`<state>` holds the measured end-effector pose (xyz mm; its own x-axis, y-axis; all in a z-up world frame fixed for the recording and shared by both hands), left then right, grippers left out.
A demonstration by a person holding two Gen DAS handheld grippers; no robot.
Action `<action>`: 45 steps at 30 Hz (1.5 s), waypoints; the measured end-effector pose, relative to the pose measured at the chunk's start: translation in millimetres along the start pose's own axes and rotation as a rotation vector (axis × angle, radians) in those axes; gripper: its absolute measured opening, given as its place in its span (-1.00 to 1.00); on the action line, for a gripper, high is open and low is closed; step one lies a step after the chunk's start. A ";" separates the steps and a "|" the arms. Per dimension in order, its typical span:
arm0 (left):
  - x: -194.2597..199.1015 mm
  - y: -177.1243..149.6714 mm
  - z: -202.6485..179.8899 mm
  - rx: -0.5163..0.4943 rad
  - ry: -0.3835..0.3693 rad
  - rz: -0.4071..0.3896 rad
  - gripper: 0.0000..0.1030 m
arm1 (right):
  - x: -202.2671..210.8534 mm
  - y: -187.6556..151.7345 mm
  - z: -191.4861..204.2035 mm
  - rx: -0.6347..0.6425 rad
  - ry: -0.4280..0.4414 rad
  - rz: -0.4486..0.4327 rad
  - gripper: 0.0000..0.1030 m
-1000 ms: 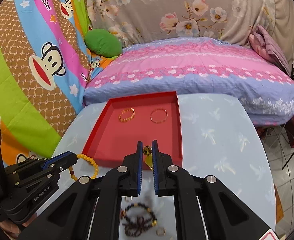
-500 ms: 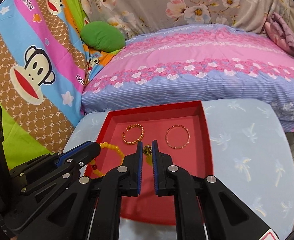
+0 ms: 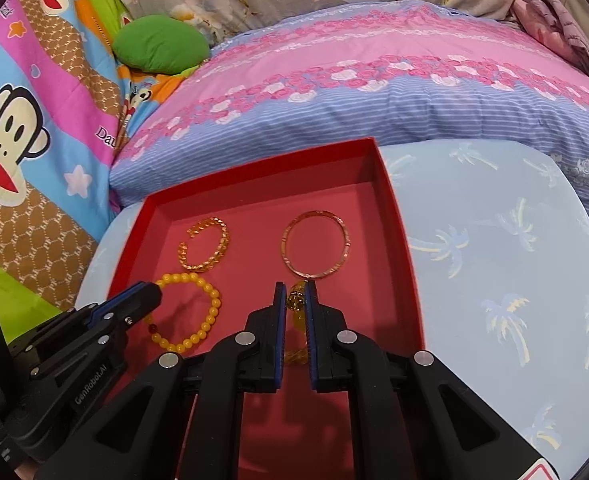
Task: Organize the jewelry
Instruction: 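Carry both bead bracelets into the red box and open both tools, then move both open tools back to the remaining dark bracelets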
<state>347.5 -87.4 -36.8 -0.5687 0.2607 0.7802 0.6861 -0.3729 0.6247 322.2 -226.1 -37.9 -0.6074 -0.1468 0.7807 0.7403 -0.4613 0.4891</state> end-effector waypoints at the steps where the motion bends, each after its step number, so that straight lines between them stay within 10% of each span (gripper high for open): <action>1: -2.2 -1.6 1.4 0.002 0.002 0.006 -0.85 | -0.7 -0.9 -1.5 0.002 -0.005 0.000 -0.82; 6: -7.6 -6.0 6.5 0.015 0.040 0.027 -0.38 | -2.2 -3.6 -5.5 0.008 -0.026 -0.013 -0.76; 27: 51.7 -24.4 2.1 0.022 0.076 -0.027 -0.38 | 63.6 -33.3 2.4 0.060 -0.014 -0.081 -0.73; 45: 120.3 -121.2 -35.4 0.018 0.043 -0.004 -0.35 | 128.1 -141.8 -30.8 0.080 -0.034 -0.024 -0.72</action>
<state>180.0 -42.4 -19.8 -0.5902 0.2230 0.7758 0.6918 -0.3555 0.6285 130.5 -206.5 -19.2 -0.6162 -0.1058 0.7804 0.7468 -0.3932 0.5364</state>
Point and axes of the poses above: each gripper's, at about its wrist camera, not at the fingertips, and x roughly against the way its jaws point, z to its left, y to its top, the point moved 6 cm from there along -x, roughly the way its jaws point, and after that the axes turned 13 degrees about -x, right-handed, at the moved point
